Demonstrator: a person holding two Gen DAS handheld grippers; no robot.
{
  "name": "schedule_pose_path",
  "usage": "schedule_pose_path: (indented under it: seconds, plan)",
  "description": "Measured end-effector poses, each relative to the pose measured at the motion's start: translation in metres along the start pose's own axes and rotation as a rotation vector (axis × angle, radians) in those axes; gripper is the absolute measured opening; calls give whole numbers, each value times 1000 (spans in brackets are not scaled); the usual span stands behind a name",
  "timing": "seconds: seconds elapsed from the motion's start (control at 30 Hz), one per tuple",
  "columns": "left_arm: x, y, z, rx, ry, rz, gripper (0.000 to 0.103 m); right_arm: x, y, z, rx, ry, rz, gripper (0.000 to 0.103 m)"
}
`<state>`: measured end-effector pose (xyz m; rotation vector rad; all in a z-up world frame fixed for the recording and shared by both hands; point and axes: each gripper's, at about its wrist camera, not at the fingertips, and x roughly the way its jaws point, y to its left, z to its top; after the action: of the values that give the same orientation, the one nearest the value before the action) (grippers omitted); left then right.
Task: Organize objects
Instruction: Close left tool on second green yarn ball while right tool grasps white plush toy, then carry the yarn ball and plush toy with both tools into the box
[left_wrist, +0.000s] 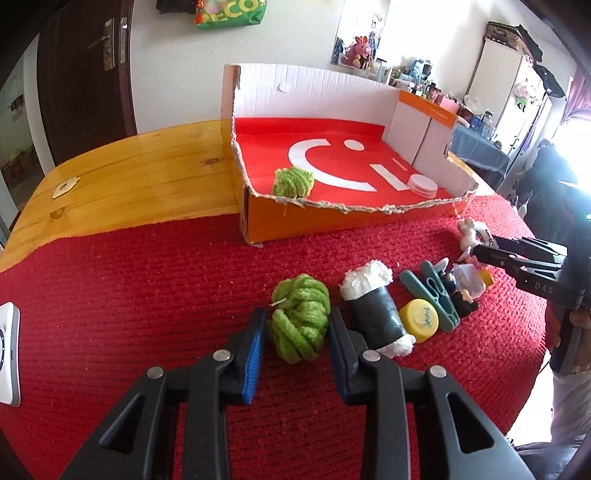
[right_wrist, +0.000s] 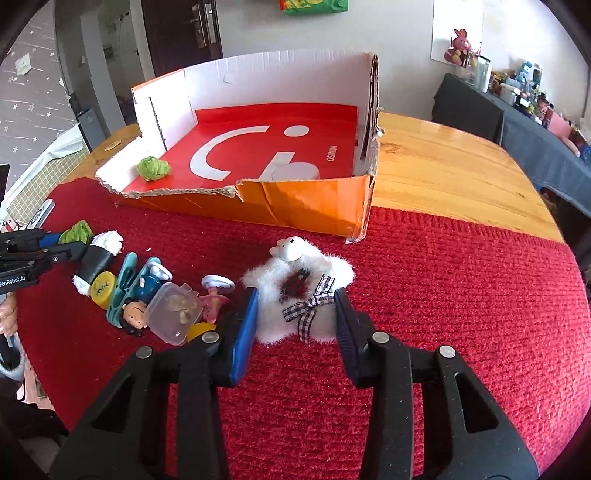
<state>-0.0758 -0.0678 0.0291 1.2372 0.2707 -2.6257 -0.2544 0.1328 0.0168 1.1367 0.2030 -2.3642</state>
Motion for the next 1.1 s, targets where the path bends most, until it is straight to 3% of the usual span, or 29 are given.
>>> schedule_pose_path:
  seconds: [0.37,0.73,1.1]
  plan:
    - [-28,-12,11,26,-81,-4,33,-24,2,8,11,-67,37,37]
    - [-34,-20,17,43,-103,-19,33,-35,5,14,9,-93,75,37]
    - [-31,-39,58,124,-117,-52,33,-45,23,53,-55,-124,199,37]
